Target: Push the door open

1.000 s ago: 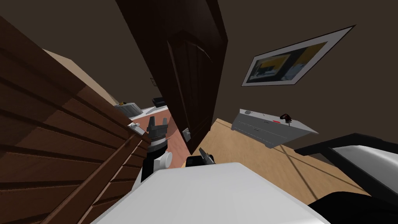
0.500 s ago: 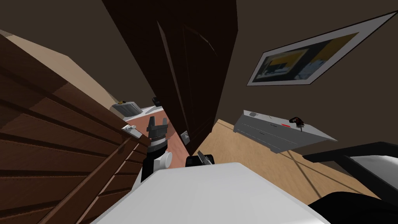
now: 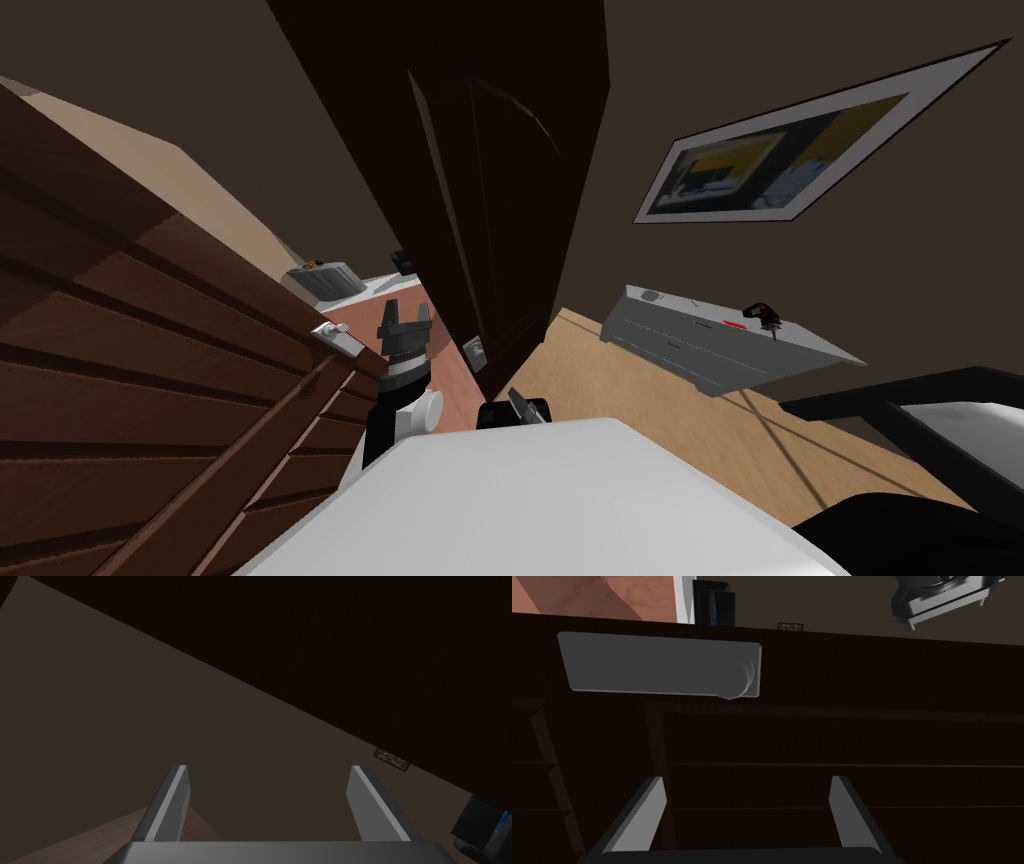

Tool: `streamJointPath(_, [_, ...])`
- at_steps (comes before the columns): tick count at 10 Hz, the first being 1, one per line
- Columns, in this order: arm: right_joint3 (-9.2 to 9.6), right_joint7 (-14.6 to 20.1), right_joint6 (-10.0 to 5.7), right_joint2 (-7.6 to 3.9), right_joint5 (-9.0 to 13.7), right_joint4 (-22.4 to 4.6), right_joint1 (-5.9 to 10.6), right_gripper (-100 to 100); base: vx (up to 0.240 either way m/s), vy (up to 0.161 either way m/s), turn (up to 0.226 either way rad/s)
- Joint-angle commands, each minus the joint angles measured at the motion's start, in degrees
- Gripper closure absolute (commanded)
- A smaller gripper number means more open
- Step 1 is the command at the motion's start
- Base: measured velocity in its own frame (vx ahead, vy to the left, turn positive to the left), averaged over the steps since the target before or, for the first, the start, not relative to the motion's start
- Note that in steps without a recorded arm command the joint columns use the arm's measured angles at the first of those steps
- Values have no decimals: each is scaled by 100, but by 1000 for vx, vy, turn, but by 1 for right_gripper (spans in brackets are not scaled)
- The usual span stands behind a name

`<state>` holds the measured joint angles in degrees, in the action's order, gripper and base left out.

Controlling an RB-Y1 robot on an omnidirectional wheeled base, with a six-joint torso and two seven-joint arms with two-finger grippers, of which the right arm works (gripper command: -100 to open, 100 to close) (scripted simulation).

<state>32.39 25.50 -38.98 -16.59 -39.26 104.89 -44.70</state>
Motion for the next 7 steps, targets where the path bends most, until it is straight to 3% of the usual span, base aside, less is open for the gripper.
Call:
streamJointPath(1, [162,-29,57,-38,-66,-143,-128,-100,0,0,0])
streamJointPath(5, [162,-29,57,-38,-66,-143,-128,-100,-2,-2,-6])
streamJointPath(6, [-5,-18,158,70,41,-68,-19,-100,22,79,-3])
streamJointPath(7, [-6,-17,177,83,53,-86,-19,-100,50,145,-28])
